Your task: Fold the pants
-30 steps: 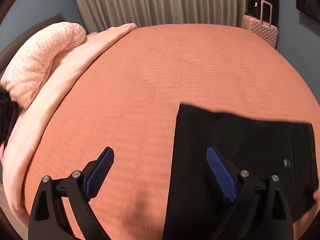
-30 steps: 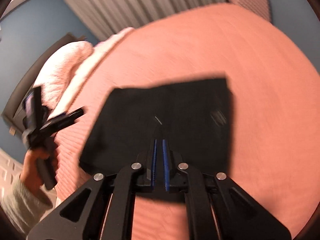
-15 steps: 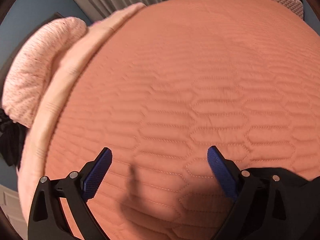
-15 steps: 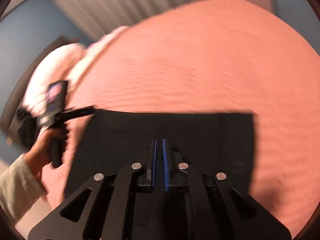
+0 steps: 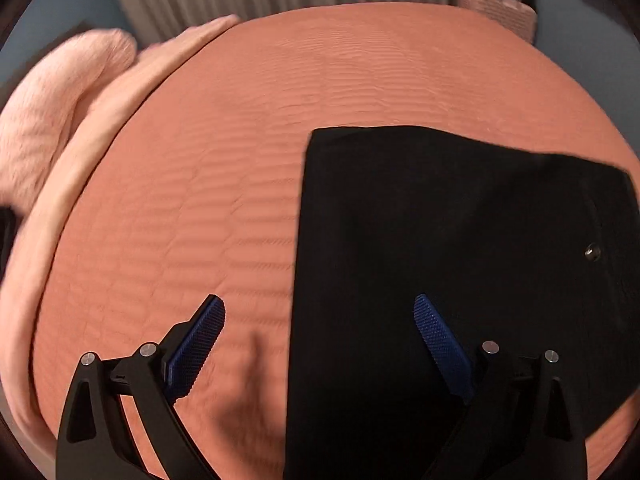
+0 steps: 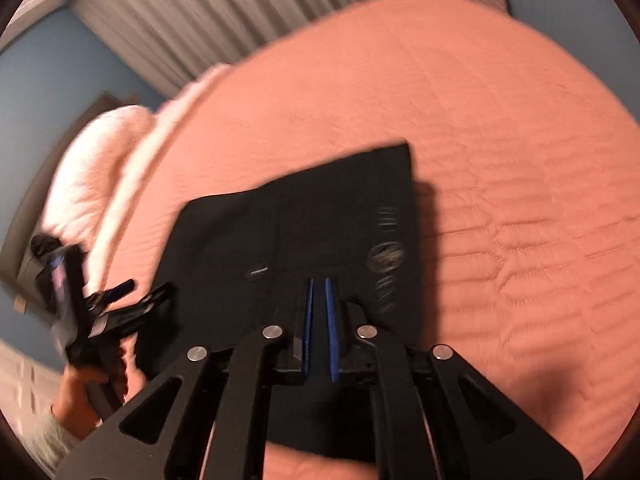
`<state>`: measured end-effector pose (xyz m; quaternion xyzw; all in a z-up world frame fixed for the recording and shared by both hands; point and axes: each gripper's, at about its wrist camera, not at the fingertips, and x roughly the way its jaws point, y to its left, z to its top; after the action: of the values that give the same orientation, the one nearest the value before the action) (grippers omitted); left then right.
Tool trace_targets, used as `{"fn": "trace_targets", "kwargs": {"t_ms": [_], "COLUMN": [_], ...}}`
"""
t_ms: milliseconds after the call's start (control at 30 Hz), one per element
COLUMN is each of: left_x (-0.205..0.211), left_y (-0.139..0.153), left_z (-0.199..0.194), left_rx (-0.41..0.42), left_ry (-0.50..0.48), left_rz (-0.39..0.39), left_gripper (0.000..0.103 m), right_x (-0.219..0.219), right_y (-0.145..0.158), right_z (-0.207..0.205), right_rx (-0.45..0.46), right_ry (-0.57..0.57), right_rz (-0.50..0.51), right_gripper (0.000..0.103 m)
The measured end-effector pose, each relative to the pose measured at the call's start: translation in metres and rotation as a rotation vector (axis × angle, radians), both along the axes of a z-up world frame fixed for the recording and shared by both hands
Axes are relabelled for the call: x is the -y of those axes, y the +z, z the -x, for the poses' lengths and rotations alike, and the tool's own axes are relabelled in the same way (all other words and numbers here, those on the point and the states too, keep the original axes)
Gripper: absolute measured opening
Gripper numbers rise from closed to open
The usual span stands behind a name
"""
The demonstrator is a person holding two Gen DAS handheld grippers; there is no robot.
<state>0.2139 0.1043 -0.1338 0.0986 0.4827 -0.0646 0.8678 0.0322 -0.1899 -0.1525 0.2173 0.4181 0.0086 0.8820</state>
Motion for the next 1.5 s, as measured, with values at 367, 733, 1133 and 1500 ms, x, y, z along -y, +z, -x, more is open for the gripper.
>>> {"fn": "trace_targets", "kwargs": {"t_ms": [367,733,1133,1500], "left_x": [0.005,0.037,0.029,0.022], "left_y": [0.054,0.111,0.108,0.086], "left_z": [0.061,0.14,0.161,0.151], "left_rx": [0.061,0.134,0.072,0.023], "left_ry": [-0.004,-0.057,-0.077,-0.063], "left_rz": [0.002,-0.029,-0.005,-0.027], "left_gripper": [0.096,0.096,0.096,0.096], "right_x": [-0.024,-0.058,-0.075,-0.066], "right_y": [0.024,0.078,0.1,0.091], "right_z": [0.037,0.066,0.069,0.051], "right_rx": [-0.015,0.091,0.156,0.111], "right_ry": [-0.043,-0.095,-0.075,-0.078], "right_rz": [0.154,0.274,0.312,0.301], "right_gripper": [0.008,0.084,0.096,0.098]}}
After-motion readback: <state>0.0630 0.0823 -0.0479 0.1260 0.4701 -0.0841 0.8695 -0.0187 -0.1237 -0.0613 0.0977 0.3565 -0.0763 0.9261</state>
